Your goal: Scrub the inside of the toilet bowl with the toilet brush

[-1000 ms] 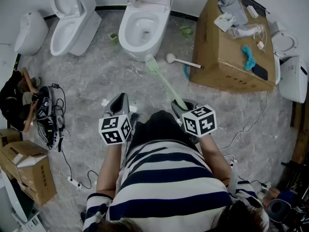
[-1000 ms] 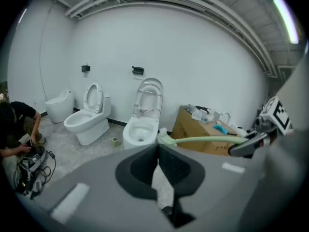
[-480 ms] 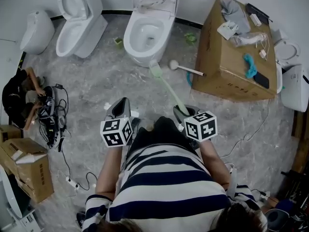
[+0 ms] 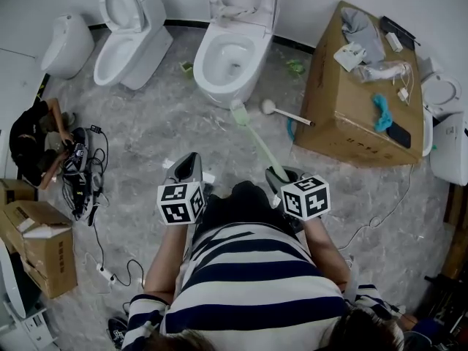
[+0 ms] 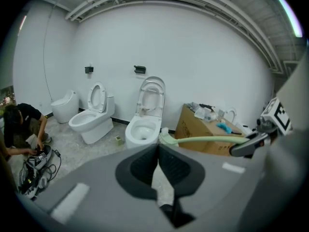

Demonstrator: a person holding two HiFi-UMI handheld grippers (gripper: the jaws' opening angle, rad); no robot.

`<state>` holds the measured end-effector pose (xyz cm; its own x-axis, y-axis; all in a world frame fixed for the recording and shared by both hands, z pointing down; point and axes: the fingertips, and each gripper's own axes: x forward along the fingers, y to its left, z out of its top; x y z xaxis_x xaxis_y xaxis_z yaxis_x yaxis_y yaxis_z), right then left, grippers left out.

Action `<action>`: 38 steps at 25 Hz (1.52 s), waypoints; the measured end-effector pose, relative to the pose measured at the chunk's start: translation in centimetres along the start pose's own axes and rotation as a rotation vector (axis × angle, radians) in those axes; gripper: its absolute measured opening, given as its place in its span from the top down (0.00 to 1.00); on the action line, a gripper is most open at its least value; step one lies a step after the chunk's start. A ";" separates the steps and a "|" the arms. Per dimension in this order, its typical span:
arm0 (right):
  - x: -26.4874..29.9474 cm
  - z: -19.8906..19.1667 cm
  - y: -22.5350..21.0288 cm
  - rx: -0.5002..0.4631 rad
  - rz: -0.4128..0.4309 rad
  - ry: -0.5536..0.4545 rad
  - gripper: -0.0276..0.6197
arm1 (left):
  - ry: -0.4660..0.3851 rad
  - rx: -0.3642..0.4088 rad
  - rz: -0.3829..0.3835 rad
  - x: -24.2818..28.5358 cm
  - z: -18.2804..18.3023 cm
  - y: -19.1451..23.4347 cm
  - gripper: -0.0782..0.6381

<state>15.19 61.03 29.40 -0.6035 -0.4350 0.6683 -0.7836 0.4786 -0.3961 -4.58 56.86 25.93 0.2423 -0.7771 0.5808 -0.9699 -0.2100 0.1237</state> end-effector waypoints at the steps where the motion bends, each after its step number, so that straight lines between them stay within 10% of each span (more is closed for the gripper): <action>1: 0.0 0.0 -0.2 -0.007 0.004 0.003 0.89 | -0.003 -0.002 0.004 0.0 0.1 -0.2 0.89; 38: 16.0 14.3 -5.4 0.022 -0.008 0.129 0.89 | 0.060 -0.051 -0.014 16.1 8.4 12.5 0.89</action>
<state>7.64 40.56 33.24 -0.5746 -0.3357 0.7464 -0.7920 0.4581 -0.4036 -12.63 36.72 30.05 0.2549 -0.7368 0.6262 -0.9669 -0.1888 0.1714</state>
